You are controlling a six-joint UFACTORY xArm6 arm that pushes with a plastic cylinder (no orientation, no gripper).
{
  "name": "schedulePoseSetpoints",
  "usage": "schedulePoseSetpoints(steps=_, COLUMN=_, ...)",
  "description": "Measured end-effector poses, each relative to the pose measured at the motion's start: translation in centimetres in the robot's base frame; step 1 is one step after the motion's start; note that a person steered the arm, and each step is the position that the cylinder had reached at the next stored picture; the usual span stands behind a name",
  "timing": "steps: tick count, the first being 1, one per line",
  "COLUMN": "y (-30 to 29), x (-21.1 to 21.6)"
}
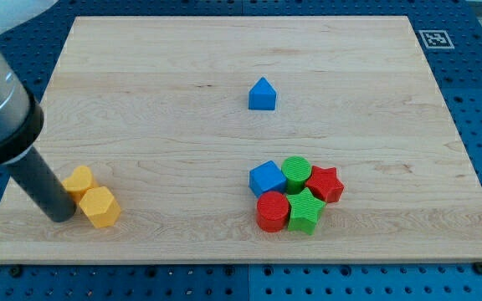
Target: Move the yellow heart to the center
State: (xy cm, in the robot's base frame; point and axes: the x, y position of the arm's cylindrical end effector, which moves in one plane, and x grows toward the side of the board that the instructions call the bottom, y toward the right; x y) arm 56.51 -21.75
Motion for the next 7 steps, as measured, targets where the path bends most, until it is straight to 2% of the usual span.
schedulePoseSetpoints(steps=2, y=2.6, x=-4.6)
schedulePoseSetpoints(steps=7, y=14.4, x=-14.1)
